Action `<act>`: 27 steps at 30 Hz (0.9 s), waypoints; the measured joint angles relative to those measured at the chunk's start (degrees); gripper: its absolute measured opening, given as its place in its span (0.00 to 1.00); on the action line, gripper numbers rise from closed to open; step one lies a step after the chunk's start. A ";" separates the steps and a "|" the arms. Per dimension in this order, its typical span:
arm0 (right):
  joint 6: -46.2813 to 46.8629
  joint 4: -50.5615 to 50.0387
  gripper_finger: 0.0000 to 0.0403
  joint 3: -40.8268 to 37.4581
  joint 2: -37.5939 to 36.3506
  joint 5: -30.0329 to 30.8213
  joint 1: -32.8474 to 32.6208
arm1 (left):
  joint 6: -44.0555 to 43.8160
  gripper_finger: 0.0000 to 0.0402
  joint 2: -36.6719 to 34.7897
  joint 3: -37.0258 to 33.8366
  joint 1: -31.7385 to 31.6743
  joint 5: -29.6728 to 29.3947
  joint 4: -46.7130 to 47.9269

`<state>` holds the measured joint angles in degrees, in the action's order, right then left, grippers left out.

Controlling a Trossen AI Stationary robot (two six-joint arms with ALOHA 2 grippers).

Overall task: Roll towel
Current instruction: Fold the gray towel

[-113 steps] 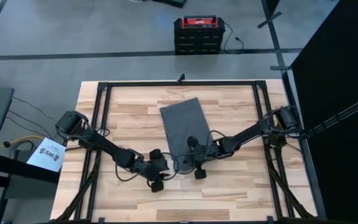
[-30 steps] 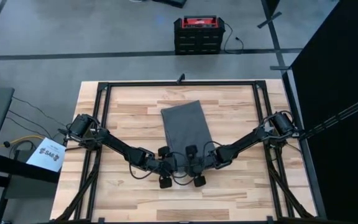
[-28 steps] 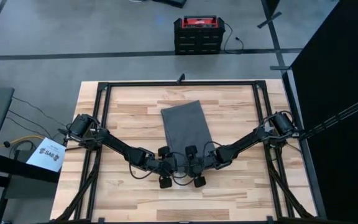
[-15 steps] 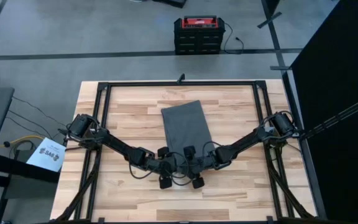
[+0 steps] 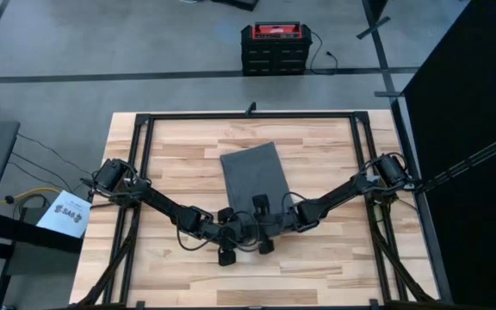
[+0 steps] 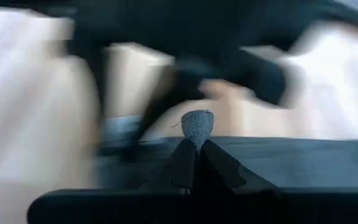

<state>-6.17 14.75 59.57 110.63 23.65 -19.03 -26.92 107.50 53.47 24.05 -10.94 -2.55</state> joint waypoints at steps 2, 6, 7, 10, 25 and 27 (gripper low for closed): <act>-0.56 0.57 0.01 0.00 0.00 6.83 -0.22 | 0.00 0.16 0.00 -0.02 0.00 0.00 0.00; -1.23 2.15 0.01 0.00 -0.02 14.87 -1.37 | 0.07 0.16 0.00 -0.02 0.00 0.00 0.02; -1.24 2.83 0.01 0.00 -0.02 14.79 -1.76 | 0.13 0.16 0.00 -0.02 0.00 -0.02 0.02; -0.81 3.95 0.01 0.02 -0.04 5.68 -2.51 | 0.31 0.16 0.00 -0.02 0.00 -0.02 0.02; 7.64 4.79 0.01 0.06 6.34 -4.19 -1.50 | -0.45 0.16 0.11 0.03 0.02 0.00 -0.62; 7.64 4.70 0.01 0.04 5.60 -4.19 -2.22 | -0.45 0.16 0.11 0.04 0.01 -0.01 -0.63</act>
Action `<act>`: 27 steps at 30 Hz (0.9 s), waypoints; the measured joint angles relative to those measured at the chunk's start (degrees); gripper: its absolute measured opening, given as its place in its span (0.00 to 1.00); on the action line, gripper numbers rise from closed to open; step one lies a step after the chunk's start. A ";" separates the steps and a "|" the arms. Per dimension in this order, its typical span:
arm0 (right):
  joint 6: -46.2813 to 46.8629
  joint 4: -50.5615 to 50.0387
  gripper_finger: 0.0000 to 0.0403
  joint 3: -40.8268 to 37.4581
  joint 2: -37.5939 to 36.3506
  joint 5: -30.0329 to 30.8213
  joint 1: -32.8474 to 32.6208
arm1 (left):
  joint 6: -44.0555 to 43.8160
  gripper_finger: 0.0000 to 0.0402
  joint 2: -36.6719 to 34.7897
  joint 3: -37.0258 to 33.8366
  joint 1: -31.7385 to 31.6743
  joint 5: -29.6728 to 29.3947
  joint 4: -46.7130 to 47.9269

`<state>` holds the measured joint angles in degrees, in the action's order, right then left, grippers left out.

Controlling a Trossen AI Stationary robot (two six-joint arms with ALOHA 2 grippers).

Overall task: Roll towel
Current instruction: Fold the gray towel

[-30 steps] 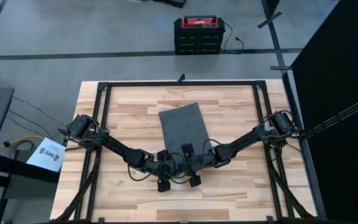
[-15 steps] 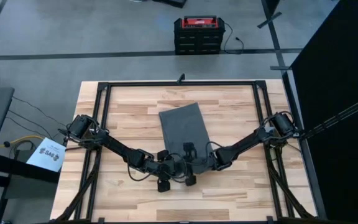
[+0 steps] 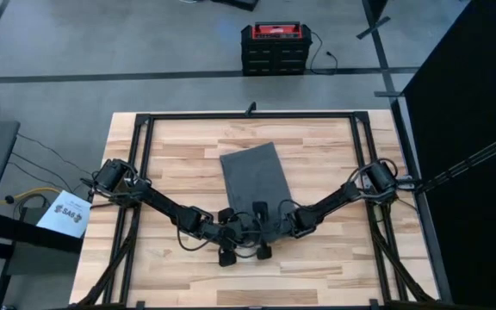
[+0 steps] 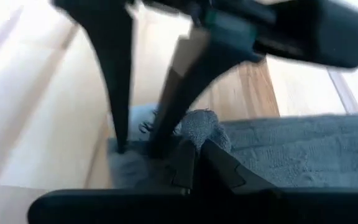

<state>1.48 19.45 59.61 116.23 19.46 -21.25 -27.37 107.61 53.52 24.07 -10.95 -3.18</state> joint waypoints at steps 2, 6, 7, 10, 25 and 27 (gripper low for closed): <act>0.03 0.06 0.01 0.06 -0.37 -0.37 -0.71 | -0.01 0.16 0.00 0.00 -0.19 0.10 -0.11; 2.03 -1.18 0.01 0.00 -0.27 -6.34 -1.07 | -0.12 0.16 0.00 -0.02 -0.60 0.24 -0.80; 2.79 -1.16 0.01 0.02 -0.04 -7.22 -0.92 | -0.15 0.16 0.00 -0.02 -0.67 0.25 -0.91; 3.48 -2.08 0.01 0.02 0.21 -7.67 -0.46 | -0.33 0.16 0.03 -0.11 -0.82 0.29 -1.94; 3.05 -4.76 0.01 0.07 0.21 -8.70 0.42 | -1.39 0.16 -0.53 -0.15 -1.30 -0.16 -3.95; 3.08 -5.11 0.01 0.09 0.21 -8.81 0.45 | -1.93 0.16 -1.39 -0.15 -1.29 -0.99 -3.58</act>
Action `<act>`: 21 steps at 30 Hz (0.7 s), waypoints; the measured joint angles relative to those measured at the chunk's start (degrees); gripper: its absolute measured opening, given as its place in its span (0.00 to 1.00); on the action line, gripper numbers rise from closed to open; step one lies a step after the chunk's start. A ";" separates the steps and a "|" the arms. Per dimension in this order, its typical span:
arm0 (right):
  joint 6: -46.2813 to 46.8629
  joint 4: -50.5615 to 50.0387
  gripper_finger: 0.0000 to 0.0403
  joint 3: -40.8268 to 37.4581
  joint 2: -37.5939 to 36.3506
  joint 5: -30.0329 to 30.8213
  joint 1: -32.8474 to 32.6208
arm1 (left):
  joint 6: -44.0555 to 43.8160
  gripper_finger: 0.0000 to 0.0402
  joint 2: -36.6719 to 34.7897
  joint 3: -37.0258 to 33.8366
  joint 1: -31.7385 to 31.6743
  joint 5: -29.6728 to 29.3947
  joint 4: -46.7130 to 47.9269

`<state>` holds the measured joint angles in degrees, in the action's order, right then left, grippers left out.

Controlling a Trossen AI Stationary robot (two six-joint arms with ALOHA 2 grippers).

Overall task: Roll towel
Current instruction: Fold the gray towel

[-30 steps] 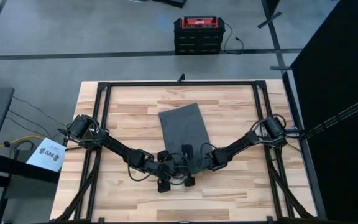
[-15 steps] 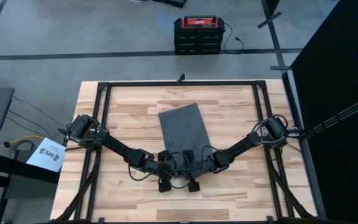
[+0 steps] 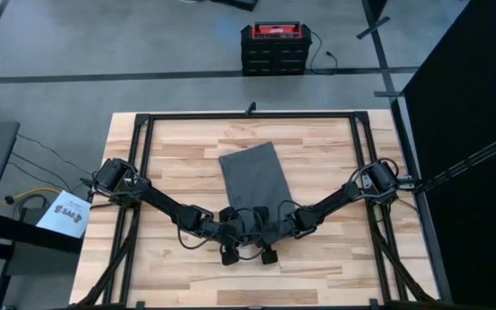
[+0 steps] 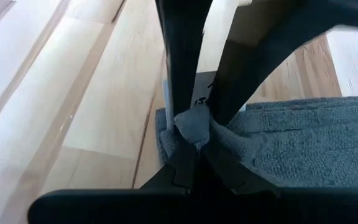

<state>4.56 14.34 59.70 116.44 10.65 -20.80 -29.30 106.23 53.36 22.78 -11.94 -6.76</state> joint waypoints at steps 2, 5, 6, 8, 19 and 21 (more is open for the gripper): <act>0.00 -0.25 0.01 0.00 -0.02 -0.08 0.00 | -0.84 0.16 -0.92 0.00 -0.02 -0.15 -0.01; 0.01 -0.65 0.01 0.00 -0.02 -0.13 0.00 | -1.44 0.16 -2.11 0.00 0.08 -0.34 0.01; 0.05 -0.76 0.00 0.00 0.00 -0.13 0.00 | -1.57 0.16 -2.74 0.07 0.27 -0.45 -0.40; 0.15 -1.04 0.00 0.00 0.00 -0.24 0.00 | -1.73 0.16 -4.06 0.17 0.62 -0.92 -0.42; 0.11 -1.13 0.00 0.00 0.02 -0.30 0.00 | -3.30 0.16 -1.25 0.15 0.57 -3.52 -0.83; 0.12 -1.15 0.00 -0.02 0.04 -0.30 0.00 | -3.72 0.16 0.32 0.13 -0.03 -3.58 -0.59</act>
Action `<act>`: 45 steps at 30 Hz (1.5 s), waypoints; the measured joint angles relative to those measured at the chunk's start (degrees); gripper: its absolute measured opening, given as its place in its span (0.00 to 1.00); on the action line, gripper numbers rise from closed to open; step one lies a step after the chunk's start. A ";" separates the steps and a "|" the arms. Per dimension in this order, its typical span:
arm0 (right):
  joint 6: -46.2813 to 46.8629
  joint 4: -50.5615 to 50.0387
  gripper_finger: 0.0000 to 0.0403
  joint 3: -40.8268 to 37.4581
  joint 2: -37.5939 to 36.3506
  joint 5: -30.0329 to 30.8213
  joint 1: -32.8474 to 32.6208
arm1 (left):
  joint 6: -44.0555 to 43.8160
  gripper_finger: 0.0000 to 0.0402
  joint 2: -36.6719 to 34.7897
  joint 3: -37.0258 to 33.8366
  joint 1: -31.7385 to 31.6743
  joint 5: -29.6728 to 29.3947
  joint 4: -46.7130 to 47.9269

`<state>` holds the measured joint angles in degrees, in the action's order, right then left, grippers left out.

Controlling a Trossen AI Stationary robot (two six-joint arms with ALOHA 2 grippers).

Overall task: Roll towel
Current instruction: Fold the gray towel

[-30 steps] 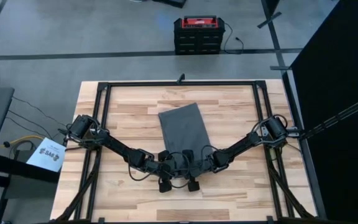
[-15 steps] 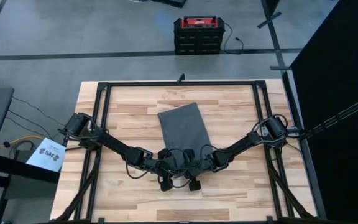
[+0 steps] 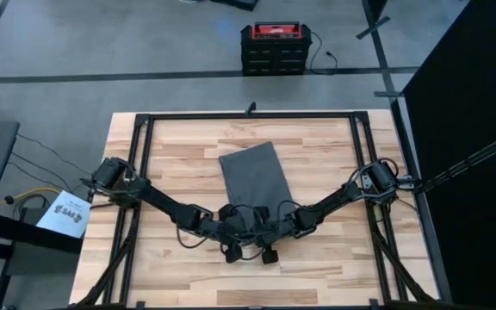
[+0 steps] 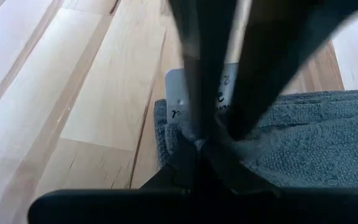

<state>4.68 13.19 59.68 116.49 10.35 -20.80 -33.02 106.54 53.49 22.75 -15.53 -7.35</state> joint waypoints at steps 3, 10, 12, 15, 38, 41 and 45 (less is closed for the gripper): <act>-0.01 -0.05 0.00 -0.02 0.02 -0.04 0.00 | -0.89 0.16 1.15 0.13 -0.19 0.10 -0.25; -2.05 0.70 0.01 -0.10 0.09 -0.08 0.00 | -3.59 0.16 1.18 0.20 0.36 0.82 1.52; -3.06 1.63 0.03 -0.20 0.15 -0.06 -0.08 | -4.74 0.16 1.49 0.20 0.49 0.86 1.80; -3.61 2.03 0.13 -0.24 0.07 0.00 -0.24 | -5.87 0.16 2.05 0.20 0.80 0.74 2.30; 13.72 -30.37 0.26 -7.72 -17.89 6.61 -2.24 | -10.74 0.16 2.25 0.09 3.90 1.06 6.57; 18.21 -30.44 0.15 -10.70 -17.80 4.62 -3.69 | -11.03 0.16 2.27 0.09 3.90 1.13 7.05; 20.22 -32.46 0.06 -11.49 -18.56 5.23 -5.05 | -11.03 0.16 2.27 0.09 3.90 1.18 6.98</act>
<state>24.90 -19.27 48.19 97.93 15.57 -25.85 -44.05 108.81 53.58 26.65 -14.35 -0.36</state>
